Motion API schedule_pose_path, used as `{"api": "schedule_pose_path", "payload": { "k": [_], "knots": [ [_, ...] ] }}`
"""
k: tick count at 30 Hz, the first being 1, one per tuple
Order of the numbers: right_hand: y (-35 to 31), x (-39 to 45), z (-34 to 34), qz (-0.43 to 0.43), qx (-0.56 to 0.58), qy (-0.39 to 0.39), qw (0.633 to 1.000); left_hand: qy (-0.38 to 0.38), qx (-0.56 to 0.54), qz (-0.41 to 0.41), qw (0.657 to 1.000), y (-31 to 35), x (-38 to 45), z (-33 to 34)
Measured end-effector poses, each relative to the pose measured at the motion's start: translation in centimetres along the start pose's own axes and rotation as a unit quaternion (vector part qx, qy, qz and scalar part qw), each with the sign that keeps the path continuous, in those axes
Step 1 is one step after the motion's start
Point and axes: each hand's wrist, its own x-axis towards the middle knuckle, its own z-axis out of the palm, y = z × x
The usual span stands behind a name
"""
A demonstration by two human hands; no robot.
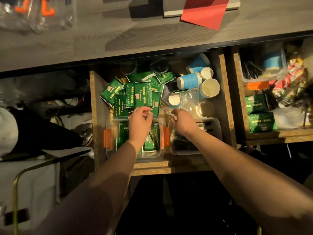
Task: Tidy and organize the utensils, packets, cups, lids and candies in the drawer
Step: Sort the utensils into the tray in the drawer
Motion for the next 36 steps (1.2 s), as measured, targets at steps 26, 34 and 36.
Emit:
{"api": "schedule_pose_path", "payload": {
  "k": [26,34,36],
  "knots": [
    [-0.1,4.8,3.0,0.070,0.116,-0.086,0.987,-0.110,0.101,0.019,0.989,-3.1,5.8,-2.2],
    [-0.1,6.1,3.2,0.050,0.060,-0.115,0.990,-0.085,0.076,0.033,0.993,-2.9,5.5,-2.4],
    [-0.2,6.3,3.2,0.044,0.035,-0.121,0.991,-0.070,0.067,0.036,0.995,-2.9,5.4,-2.6]
  ]
}}
